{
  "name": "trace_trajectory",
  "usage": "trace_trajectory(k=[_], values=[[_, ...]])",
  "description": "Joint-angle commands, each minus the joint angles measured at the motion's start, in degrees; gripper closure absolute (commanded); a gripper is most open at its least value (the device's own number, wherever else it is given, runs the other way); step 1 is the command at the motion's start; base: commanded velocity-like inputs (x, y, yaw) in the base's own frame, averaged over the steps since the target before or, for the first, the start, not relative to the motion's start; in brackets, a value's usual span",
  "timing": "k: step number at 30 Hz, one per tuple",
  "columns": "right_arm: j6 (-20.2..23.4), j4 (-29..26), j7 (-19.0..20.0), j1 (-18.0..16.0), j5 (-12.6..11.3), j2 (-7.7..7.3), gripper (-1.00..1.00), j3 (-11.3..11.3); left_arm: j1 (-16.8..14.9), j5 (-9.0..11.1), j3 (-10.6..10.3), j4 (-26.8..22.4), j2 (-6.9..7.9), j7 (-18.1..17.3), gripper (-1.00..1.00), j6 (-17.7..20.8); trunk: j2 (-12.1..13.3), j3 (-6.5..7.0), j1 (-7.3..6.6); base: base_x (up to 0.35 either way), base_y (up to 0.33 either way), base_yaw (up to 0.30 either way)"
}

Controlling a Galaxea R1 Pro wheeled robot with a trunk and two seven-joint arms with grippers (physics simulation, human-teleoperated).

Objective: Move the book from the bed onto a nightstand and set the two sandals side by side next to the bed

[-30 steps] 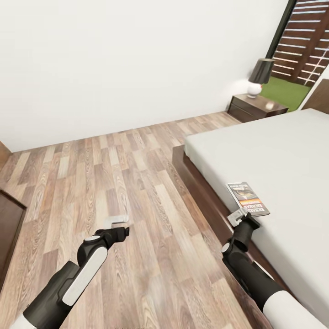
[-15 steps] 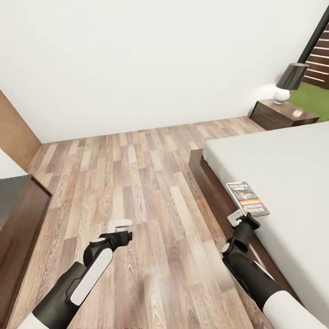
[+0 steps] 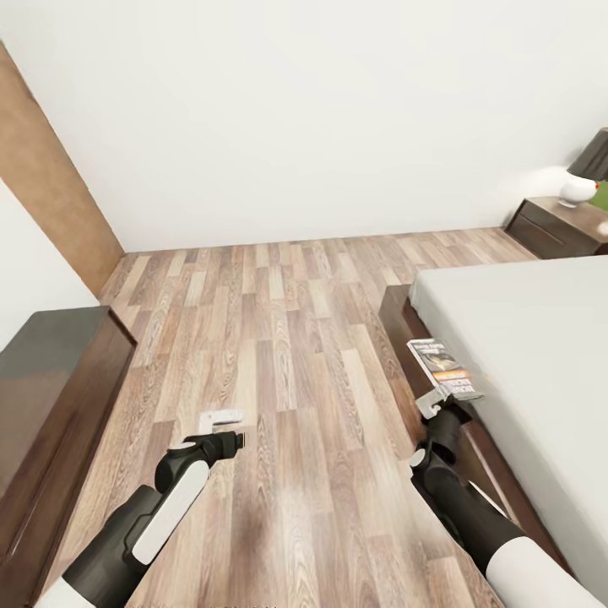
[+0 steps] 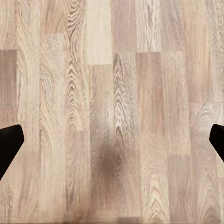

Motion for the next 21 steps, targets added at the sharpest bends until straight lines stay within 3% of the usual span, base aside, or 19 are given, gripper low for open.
trace_trajectory(k=[1, 4, 9, 10, 13, 14, 17, 21], values=[[0.34, -0.04, 0.5, -0.04, 0.44, -0.07, 1.0, 0.15, -0.09, 0.52, -0.16, 0.2, 0.02, 0.59, -1.0, -0.03, 0.39, 0.15, -0.23, 0.0, 0.0, 0.272], [-0.75, -0.03, 3.12, -0.04, 0.27, -0.07, 1.0, 0.03, -0.1, 0.42, -0.16, 0.92, -0.14, 0.55, -1.0, -0.13, 1.59, 0.68, -0.89, 0.0, 0.0, 0.272], [-4.96, 0.04, 11.66, -0.04, -0.13, -0.02, 1.0, -0.48, -0.13, 0.3, -0.16, 2.54, -0.57, 0.52, -1.0, -0.75, 2.79, 1.22, -1.55, 0.0, 0.0, 0.273], [-6.76, -0.05, 18.13, -0.04, -1.88, 0.0, 1.0, -2.29, -0.14, 0.29, -0.2, 3.21, -0.8, 0.5, -1.0, -1.87, 2.79, 1.22, -1.55, 0.0, 0.0, 0.274], [-7.89, -0.25, 25.14, -0.04, -5.49, 0.01, 1.0, -6.08, -0.15, 0.31, -0.44, 3.72, -0.92, 0.46, -1.0, -3.45, 2.79, 1.22, -1.55, 0.0, 0.0, 0.274], [-8.4, -0.31, 29.11, -0.04, -7.84, 0.01, 1.0, -8.61, -0.15, 0.3, -0.87, 4.08, -0.96, 0.44, -1.0, -4.37, 2.79, 1.22, -1.55, 0.0, 0.0, 0.274], [-8.93, -0.35, 35.9, -0.04, -11.86, 0.02, 1.0, -12.63, -0.16, 0.15, -2.41, 5.08, -1.01, 0.43, -1.0, -5.97, 2.79, 1.22, -1.55, 0.0, 0.0, 0.274], [-8.87, -0.42, 40.94, -0.07, -14.76, 0.02, 1.0, -15.03, -0.37, -0.13, -4.2, 7.32, -1.23, 0.42, -1.0, -7.9, 2.79, 1.25, -1.55, 0.0, 0.0, 0.274]])
